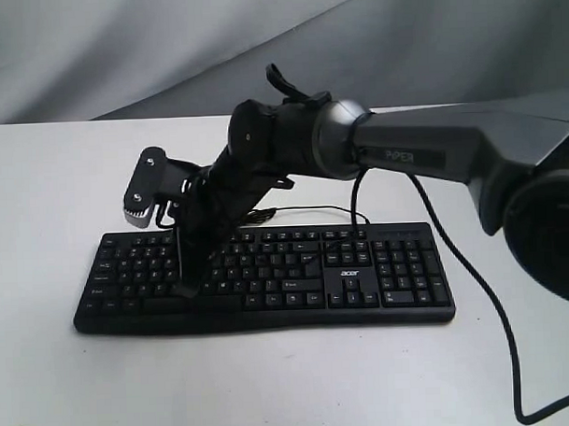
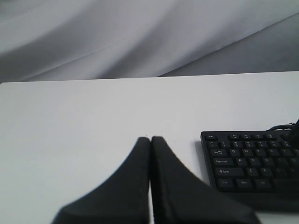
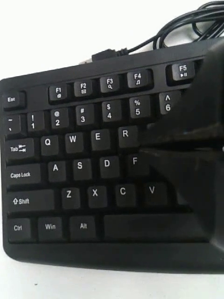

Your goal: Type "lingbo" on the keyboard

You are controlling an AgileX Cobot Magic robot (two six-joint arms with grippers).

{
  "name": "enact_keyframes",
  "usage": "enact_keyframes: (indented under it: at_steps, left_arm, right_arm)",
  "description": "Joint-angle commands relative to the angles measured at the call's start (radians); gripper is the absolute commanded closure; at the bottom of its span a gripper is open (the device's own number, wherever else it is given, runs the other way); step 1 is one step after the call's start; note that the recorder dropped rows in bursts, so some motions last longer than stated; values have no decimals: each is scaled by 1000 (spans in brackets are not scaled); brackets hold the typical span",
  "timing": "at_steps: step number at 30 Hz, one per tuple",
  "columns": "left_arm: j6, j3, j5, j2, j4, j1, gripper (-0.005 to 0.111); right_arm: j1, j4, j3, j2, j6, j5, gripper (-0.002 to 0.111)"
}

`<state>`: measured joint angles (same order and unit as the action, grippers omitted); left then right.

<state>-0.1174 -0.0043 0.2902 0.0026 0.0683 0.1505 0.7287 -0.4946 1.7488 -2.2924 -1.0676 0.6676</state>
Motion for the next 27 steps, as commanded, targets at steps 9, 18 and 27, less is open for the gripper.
enact_keyframes:
  at_steps: [9,18,27]
  left_arm:
    - [-4,4,-5,-3,-8,2,106]
    - [-4,4,-5,-3,-8,2,106]
    - [-4,4,-5,-3,-8,2,106]
  right_arm:
    - [5,-34,9,-28,-9,16,108]
    - [5,-46,9,-34,-23,16,108]
    - [5,-48,9,-34,-27,3,108]
